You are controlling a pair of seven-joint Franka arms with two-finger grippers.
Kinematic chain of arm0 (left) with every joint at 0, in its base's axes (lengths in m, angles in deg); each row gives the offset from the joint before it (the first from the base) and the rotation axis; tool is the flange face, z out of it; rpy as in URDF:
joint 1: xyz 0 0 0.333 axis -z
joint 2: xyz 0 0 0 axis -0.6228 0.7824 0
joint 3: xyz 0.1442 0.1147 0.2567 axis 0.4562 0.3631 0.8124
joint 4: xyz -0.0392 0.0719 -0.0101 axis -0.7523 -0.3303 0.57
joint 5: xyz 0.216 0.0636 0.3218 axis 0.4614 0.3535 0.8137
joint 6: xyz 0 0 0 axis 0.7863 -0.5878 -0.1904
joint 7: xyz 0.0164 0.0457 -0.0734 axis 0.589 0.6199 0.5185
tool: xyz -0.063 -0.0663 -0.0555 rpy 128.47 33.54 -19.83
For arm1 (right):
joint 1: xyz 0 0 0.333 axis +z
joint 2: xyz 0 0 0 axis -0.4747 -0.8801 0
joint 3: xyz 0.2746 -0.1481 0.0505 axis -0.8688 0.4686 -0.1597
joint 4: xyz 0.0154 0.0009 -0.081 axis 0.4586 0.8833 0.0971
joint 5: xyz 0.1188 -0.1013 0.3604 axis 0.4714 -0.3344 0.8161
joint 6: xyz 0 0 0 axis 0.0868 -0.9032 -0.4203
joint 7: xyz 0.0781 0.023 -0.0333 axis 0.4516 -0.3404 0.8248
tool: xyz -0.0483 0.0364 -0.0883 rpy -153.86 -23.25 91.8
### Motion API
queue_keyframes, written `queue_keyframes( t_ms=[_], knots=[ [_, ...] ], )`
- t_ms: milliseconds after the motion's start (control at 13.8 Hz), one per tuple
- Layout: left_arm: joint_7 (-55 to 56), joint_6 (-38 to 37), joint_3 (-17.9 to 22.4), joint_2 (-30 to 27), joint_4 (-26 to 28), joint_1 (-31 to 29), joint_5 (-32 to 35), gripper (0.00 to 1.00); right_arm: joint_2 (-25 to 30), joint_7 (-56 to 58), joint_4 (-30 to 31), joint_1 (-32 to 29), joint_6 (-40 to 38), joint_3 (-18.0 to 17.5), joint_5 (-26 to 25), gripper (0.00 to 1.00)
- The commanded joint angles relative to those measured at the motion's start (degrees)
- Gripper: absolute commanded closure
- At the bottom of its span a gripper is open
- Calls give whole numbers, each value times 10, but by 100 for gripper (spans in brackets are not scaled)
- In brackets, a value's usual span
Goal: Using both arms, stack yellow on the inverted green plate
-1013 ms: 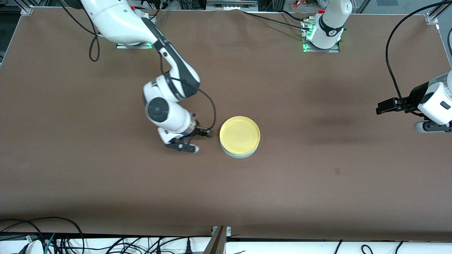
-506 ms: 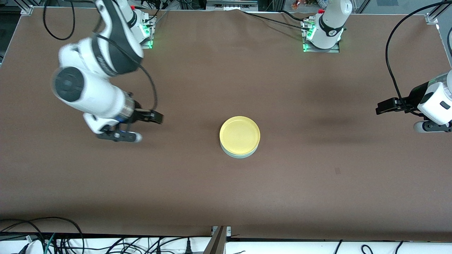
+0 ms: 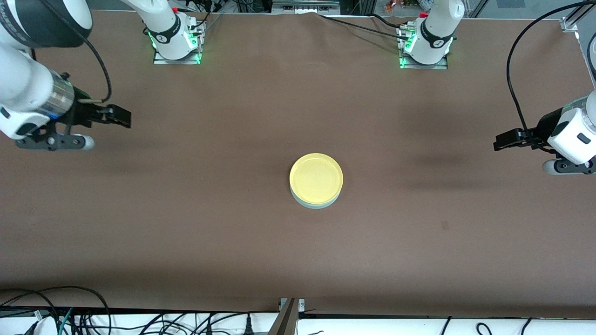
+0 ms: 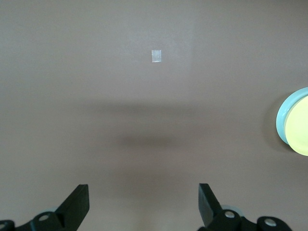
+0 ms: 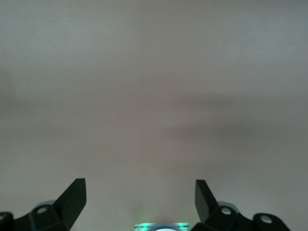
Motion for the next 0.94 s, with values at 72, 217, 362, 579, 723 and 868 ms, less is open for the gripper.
queue_keyframes(
  t_ms=[72, 217, 362, 579, 723, 868],
  knots=[
    [-10, 0, 3, 1, -7, 3, -12, 0, 101, 70, 174, -76, 141, -36, -25, 0],
    [-10, 0, 3, 1, -7, 3, -12, 0, 96, 83, 152, -94, 142, -48, -23, 0],
    [-8, 0, 2, 1, -7, 4, -12, 0, 96, 80, 145, -112, 129, -52, -10, 0],
    [-6, 0, 2, 1, -8, 5, -12, 0, 96, 80, 143, -130, 108, -56, 23, 0],
    [-6, 0, 2, 1, -8, 5, -12, 0, 96, 80, 143, -140, 108, -67, 26, 0],
    [-6, 0, 2, 1, -8, 5, -12, 0, 96, 80, 143, -138, 107, -68, 23, 0]
  ],
)
